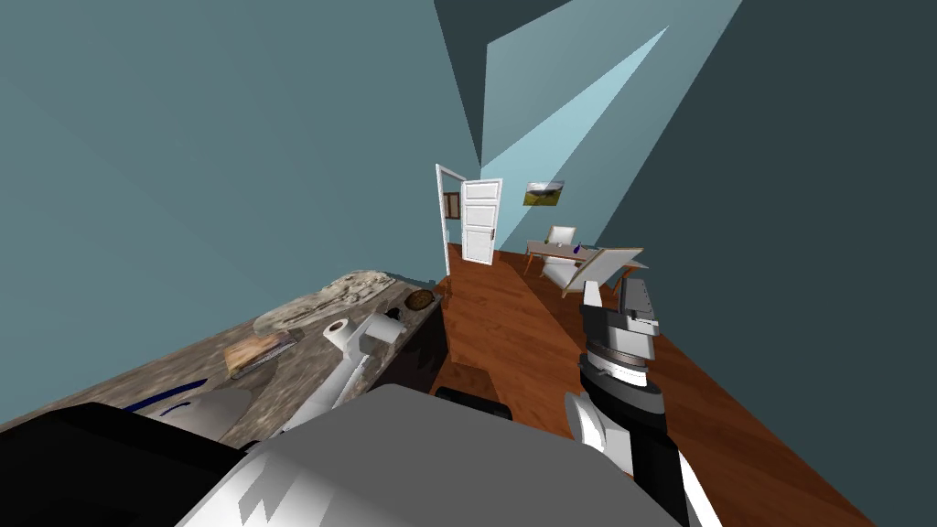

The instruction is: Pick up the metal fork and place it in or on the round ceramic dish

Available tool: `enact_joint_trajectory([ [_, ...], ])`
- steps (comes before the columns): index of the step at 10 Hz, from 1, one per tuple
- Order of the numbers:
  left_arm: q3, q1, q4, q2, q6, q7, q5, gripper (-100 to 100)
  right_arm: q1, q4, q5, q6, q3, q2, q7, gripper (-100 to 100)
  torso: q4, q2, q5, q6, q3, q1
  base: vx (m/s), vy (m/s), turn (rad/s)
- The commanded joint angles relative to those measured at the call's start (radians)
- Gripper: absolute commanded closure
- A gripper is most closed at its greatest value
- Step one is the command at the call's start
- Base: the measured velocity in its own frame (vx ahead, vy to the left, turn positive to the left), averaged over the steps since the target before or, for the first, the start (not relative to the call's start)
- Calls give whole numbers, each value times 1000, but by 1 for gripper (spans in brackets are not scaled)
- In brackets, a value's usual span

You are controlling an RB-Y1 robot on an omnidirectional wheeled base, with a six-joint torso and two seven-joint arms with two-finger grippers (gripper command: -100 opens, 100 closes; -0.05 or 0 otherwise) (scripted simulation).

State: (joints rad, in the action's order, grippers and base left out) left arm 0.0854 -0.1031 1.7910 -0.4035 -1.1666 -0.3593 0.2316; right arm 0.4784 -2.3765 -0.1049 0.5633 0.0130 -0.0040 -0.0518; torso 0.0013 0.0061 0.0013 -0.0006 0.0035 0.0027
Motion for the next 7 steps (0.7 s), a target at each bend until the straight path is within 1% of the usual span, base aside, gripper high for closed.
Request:
enact_joint_trajectory([
  [1,0,0,0,0,0,0,0,-100,0,0,0,0,0,0,0,0,0,0,0,0,0,0,-48,7,-47],
  [2,2,2,-4,0,2,2,0,100,0,0,0,0,0,0,0,0,-1,-3,0,-1,-2,1,-9,0,9],
  [6,3,1,-4,0,0,3,0,100,0,0,0,0,0,0,0,0,-2,-8,0,0,-5,1,-1,0,3],
  [7,3,2,-4,0,0,3,0,0,0,0,0,0,0,0,0,0,-2,-8,0,0,-5,1,0,0,0],
])
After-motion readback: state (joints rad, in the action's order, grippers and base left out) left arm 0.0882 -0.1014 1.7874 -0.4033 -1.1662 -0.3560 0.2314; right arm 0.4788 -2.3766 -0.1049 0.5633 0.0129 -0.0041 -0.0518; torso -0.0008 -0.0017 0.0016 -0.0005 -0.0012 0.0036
